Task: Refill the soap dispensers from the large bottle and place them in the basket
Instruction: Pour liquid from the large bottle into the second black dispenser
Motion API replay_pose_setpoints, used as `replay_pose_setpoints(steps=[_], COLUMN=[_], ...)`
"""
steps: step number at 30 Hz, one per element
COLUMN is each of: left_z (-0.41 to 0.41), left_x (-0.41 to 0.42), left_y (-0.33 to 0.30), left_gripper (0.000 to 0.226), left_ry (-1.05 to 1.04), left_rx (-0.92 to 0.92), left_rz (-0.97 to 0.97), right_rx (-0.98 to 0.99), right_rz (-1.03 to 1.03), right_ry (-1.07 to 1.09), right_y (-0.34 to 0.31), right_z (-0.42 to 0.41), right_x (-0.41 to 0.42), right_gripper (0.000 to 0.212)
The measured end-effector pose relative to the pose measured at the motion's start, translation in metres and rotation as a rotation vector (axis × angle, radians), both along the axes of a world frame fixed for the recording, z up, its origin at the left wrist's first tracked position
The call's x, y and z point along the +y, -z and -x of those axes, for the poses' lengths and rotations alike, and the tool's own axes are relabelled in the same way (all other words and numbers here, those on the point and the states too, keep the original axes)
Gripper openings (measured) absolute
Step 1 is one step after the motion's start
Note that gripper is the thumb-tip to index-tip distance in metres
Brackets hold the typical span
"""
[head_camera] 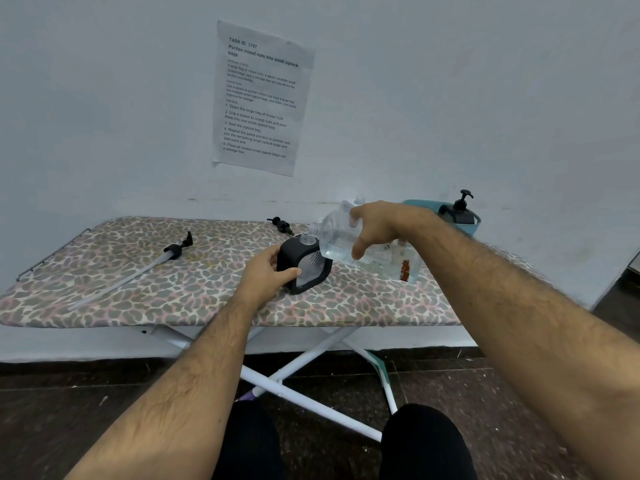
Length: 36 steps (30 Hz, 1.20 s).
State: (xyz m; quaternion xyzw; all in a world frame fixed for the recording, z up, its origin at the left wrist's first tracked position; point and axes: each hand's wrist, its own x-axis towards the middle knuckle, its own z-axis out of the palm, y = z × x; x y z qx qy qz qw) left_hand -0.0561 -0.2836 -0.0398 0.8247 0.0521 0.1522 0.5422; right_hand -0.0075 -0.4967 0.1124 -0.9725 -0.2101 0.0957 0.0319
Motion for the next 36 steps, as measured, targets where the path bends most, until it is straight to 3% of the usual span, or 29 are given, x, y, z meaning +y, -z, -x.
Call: replay_pose_setpoints(steps=[36], left_z=[0.0028], left_x=[-0.0016], left_y=[-0.0036], left_gripper=[0.06], left_ry=[0.009], left_rx=[0.014], left_rz=[-0.006], right_rx=[0.015], right_rz=[-0.003], right_ry=[0.006], right_y=[-0.0022], right_z=[0.004], right_x=[0.0007], right_gripper=[0.073])
